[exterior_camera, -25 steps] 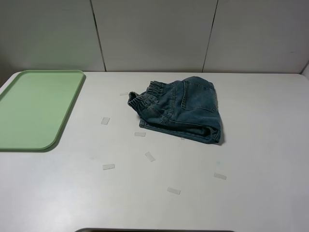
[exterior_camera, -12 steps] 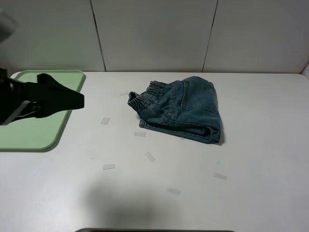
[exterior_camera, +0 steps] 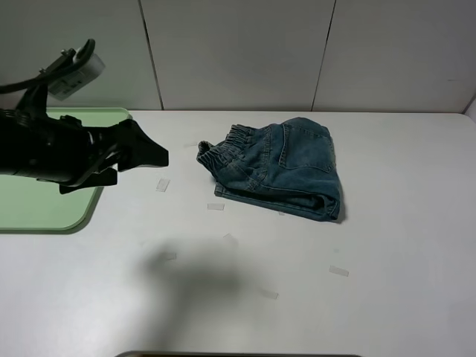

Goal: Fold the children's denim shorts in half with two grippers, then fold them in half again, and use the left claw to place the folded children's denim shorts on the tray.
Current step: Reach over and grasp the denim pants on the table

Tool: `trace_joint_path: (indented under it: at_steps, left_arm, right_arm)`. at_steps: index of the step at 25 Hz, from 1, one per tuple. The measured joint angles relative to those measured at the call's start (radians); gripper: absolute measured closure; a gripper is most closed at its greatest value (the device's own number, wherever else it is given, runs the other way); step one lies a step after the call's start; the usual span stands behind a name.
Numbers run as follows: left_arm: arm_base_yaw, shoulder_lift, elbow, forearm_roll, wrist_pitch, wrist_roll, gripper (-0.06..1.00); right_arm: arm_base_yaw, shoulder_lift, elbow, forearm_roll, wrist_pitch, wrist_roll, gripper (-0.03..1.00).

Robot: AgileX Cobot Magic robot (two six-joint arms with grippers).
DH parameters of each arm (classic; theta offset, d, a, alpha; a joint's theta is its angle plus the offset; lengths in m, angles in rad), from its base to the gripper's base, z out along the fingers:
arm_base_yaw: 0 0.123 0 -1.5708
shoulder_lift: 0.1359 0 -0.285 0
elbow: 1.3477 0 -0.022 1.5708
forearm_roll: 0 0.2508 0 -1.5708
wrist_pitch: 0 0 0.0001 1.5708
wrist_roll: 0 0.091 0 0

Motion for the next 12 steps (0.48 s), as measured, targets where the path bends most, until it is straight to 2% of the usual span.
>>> trace_joint_path:
  at_steps: [6, 12]
  left_arm:
    - [0.000, 0.139, -0.067, -0.099, -0.009, 0.076, -0.03]
    - [0.000, 0.296, -0.158, -0.116, -0.044, 0.083, -0.03]
  right_arm:
    - [0.000, 0.000, 0.000, 0.000, 0.000, 0.001, 0.27]
    - [0.000, 0.000, 0.000, 0.000, 0.000, 0.001, 0.27]
